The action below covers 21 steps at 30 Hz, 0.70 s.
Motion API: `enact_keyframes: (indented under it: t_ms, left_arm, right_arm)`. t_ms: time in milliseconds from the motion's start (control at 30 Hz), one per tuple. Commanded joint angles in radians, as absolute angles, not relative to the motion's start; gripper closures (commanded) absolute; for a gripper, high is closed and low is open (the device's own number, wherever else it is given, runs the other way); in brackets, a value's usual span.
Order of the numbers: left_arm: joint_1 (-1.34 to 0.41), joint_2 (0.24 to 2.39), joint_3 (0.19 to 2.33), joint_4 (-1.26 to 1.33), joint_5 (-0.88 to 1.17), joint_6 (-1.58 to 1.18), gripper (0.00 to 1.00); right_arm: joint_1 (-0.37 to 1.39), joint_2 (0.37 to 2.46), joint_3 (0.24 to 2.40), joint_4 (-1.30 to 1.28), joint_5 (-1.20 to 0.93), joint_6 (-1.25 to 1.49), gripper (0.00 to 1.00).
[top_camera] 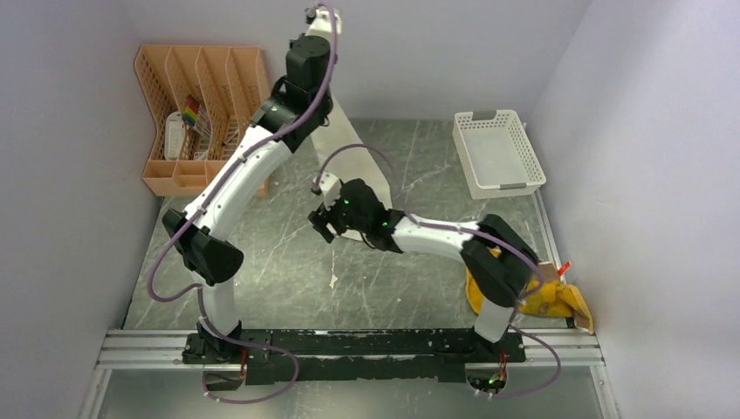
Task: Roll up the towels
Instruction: Flatten out the towel at the center of the board.
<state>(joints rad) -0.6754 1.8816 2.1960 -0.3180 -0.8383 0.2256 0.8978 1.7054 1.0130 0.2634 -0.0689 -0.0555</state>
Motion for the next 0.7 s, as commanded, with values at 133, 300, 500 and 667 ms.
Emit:
enact_keyframes:
  t_ms: [133,300,500,667]
  left_arm:
    - [-0.533,1.898,2.187,-0.488,-0.682,0.073,0.93]
    - [-0.472,1.891,2.13,-0.493,-0.61,0.036,0.93]
    - [-0.419,1.902,2.111,-0.493,-0.539,0.012,0.93]
    - [-0.395,1.914,2.115,-0.502,-0.517,0.018,0.93]
  right_arm:
    - [0.876,1.967,1.248,0.114,-0.068,-0.075,0.37]
    - [0.869,2.011,1.271,0.065,-0.067,-0.051,0.46]
    - [0.864,2.051,1.249,0.059,-0.059,-0.026,0.47]
    - [0.858,2.075,1.235,0.051,-0.093,-0.01,0.5]
